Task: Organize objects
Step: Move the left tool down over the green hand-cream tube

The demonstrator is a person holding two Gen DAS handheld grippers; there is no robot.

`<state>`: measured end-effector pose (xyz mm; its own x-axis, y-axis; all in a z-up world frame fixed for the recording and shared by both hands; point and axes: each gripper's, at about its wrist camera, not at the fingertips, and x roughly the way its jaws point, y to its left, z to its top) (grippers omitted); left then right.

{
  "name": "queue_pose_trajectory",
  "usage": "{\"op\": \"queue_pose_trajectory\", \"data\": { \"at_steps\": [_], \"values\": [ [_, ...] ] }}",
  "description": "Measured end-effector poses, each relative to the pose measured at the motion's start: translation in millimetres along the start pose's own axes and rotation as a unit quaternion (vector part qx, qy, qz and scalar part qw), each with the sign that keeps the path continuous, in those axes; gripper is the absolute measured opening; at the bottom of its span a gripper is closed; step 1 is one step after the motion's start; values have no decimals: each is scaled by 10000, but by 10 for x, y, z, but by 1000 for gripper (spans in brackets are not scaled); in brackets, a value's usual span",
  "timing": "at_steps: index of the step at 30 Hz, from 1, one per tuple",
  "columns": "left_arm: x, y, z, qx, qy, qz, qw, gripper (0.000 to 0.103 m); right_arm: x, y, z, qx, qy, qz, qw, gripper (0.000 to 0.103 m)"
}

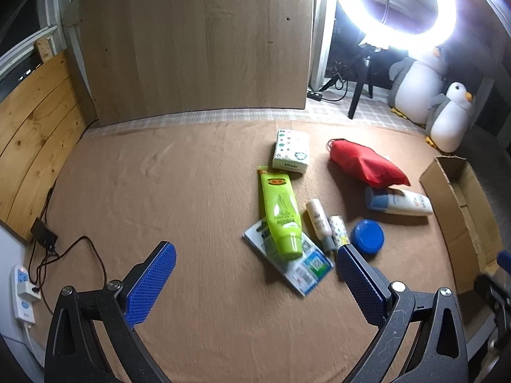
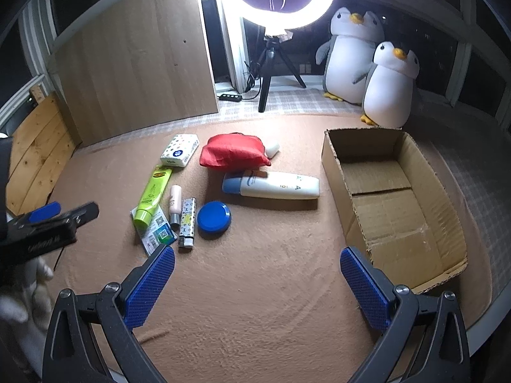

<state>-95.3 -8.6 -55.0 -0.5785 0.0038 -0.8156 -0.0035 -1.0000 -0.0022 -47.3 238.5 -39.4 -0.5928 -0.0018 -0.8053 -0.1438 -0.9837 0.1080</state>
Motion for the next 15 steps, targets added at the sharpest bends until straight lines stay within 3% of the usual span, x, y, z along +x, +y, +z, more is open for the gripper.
{"op": "queue_pose_trajectory", "data": {
  "at_steps": [8,15],
  "values": [
    [552,-112,278,81,383,-106,9992,97,75,-67,-22,66,119,-12,9999,103],
    [1056,-211,399,156,835,-137,9963,83,87,-228,-41,205,161,-139,9996,103]
  ]
}}
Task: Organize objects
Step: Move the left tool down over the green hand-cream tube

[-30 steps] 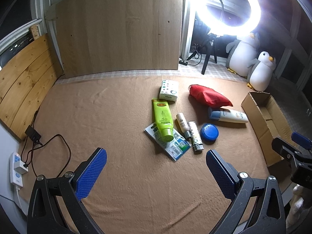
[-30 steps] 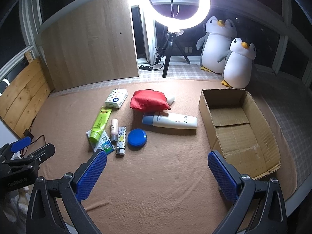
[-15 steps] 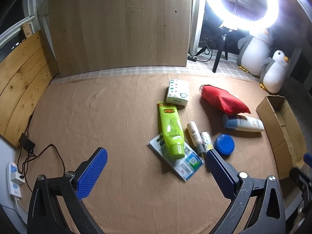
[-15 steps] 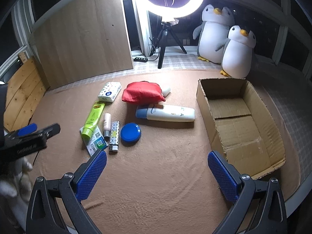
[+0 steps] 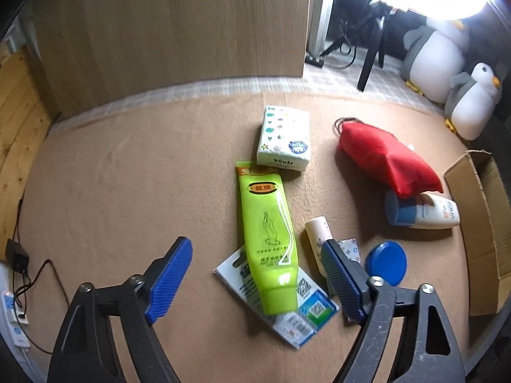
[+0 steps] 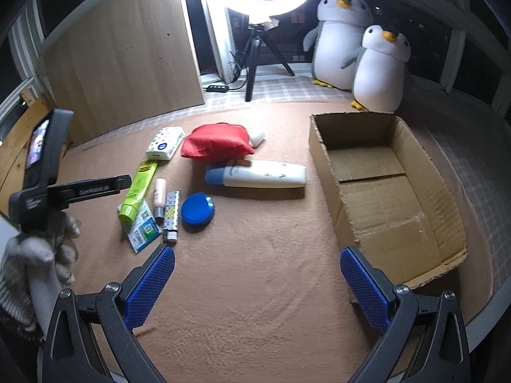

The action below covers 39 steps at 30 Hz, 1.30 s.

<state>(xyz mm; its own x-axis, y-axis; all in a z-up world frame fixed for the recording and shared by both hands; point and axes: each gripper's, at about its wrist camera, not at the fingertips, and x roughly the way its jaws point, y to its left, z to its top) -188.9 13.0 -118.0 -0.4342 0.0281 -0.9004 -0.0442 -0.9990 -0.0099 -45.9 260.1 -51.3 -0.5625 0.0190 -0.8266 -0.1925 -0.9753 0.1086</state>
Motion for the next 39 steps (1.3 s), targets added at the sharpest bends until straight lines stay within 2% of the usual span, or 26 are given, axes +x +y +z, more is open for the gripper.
{"op": "queue_pose_trajectory", "data": {
  "at_steps": [8,14,18,29,39],
  "values": [
    [288,-37,47,102,301,85,9995,79,5,-229,-14,253,20,-116,9996,103],
    [427,-47,35,121,469,108,9988,65,16,-265,-31,296,33,-117,9995,103],
    [470,8,9,28,563,33,9984,46,4,-255,-37,272,23,-110,9996,103],
    [408,274,-71,-295,535,-39,9981,46,-27,-185,-65,193,10,-62,9998,103],
    [205,515,-569,-578,580,-110,9966,46,5,72,-58,-81,21,146,9999,103]
  ]
}}
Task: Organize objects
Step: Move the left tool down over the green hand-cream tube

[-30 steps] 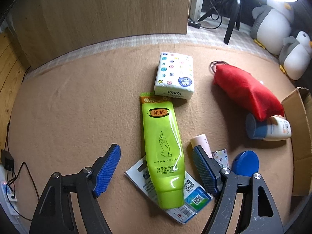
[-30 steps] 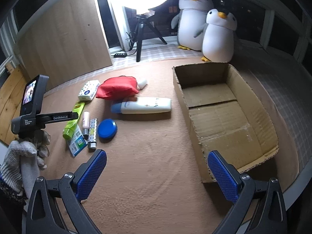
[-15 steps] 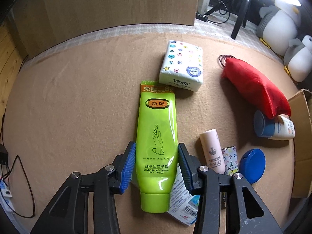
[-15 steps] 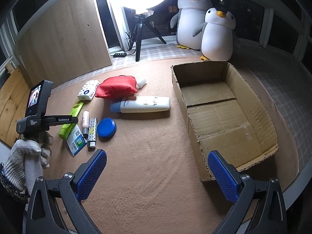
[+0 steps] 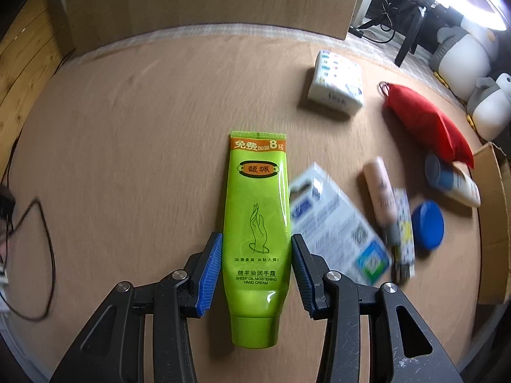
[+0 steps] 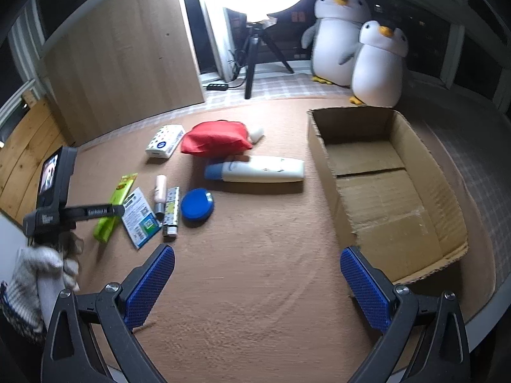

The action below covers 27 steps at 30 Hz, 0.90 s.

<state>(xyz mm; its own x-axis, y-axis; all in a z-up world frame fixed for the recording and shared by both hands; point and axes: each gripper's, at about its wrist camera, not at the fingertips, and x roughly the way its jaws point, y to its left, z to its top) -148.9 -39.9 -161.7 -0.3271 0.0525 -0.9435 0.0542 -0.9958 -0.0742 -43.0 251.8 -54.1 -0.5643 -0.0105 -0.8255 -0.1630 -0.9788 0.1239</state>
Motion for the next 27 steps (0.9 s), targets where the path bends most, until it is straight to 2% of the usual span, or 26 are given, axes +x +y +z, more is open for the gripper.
{"op": "queue_pose_trajectory", "data": {
  "at_steps": [6,11,14,16,24,27],
  "values": [
    [-128,-21,-421,-125,41,-244,9996,46,75,212,1,-240,77,206,9995,103],
    [-213,-104,-637,-50,105,-453,9989,46,203,414,-25,-485,262,480,9973,103],
    [-318,-74,-712,52,34,-578,9983,55,295,535,-45,-573,409,729,9948,103],
    [-382,-74,-779,97,-32,-654,9978,62,390,635,-54,-654,584,958,9915,103],
    [-441,98,-919,-52,170,-1332,9909,62,880,972,-87,-567,1369,1708,9741,102],
    [-382,107,-913,-95,233,-1464,9889,61,1078,1069,-71,-412,1668,1935,9659,90]
  ]
}}
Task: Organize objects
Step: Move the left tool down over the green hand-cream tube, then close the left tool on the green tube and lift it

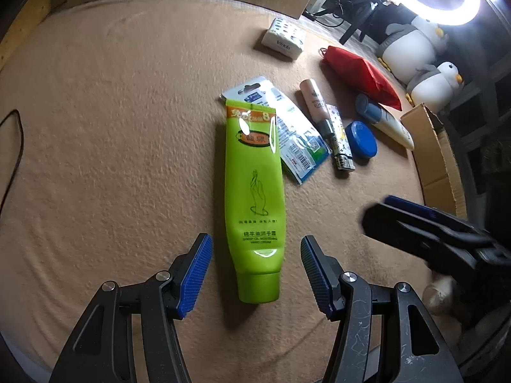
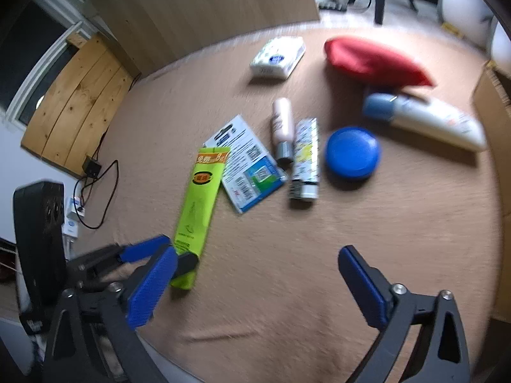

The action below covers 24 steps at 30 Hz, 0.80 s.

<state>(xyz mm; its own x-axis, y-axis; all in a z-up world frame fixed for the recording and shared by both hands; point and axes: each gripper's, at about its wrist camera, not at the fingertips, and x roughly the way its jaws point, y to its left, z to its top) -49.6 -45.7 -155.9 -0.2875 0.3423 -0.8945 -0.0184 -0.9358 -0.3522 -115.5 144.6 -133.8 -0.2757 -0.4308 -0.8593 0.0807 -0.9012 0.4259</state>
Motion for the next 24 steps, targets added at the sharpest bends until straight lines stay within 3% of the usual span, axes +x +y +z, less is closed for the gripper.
{"op": "queue_pose_trajectory", "data": {
  "at_steps": [8,15,20,24],
  "values": [
    [44,17,47,-2,73,-263,9996,60,370,173,130,-95,461,208,9987,55],
    [75,-20,57,89,129,-378,9992,52,525,267,166,-127,673,351,9970,41],
    [102,-11,53,76,135,-405,9991,42,575,298,137,-140,832,502,9952,23],
    [109,-13,47,73,113,-396,9991,42,566,309,114,-121,808,522,9953,23]
  ]
}}
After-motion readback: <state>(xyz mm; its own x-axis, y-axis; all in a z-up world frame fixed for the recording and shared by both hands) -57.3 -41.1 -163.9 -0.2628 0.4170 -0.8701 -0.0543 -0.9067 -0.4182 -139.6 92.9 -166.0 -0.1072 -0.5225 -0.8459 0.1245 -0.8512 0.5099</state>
